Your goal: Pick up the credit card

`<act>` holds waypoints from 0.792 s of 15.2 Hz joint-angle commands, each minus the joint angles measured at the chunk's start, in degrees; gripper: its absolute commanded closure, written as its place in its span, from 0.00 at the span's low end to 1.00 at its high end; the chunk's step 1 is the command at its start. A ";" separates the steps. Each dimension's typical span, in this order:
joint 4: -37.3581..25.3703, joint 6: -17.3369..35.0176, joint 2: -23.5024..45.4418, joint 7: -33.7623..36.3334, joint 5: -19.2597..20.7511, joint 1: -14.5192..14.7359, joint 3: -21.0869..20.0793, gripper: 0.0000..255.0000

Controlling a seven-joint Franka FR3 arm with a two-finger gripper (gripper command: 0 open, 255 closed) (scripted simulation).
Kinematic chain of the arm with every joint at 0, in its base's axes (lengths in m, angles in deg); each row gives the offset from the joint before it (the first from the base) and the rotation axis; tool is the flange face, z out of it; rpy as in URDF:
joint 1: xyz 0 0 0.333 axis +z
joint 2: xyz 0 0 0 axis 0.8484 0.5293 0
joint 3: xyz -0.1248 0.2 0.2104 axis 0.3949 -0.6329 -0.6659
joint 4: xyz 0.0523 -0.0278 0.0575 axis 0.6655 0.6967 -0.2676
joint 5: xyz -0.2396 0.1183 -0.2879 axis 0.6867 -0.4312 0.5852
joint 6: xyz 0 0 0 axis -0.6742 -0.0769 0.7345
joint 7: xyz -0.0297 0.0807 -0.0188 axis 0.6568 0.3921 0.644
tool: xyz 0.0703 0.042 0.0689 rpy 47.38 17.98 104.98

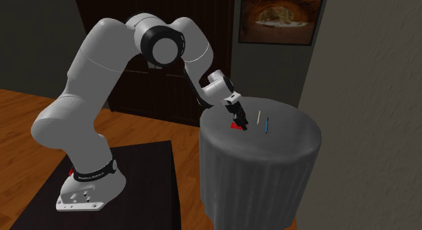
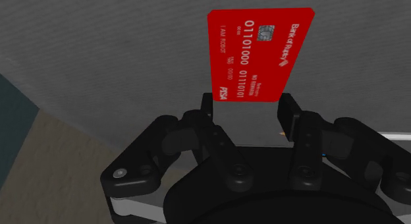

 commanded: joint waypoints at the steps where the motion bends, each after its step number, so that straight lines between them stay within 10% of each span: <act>1: 0.11 -0.01 0.41 -0.06 0.01 -0.19 0.30 1.00; 12: 2.18 -1.52 -4.57 -3.98 -4.38 -1.78 -2.06 1.00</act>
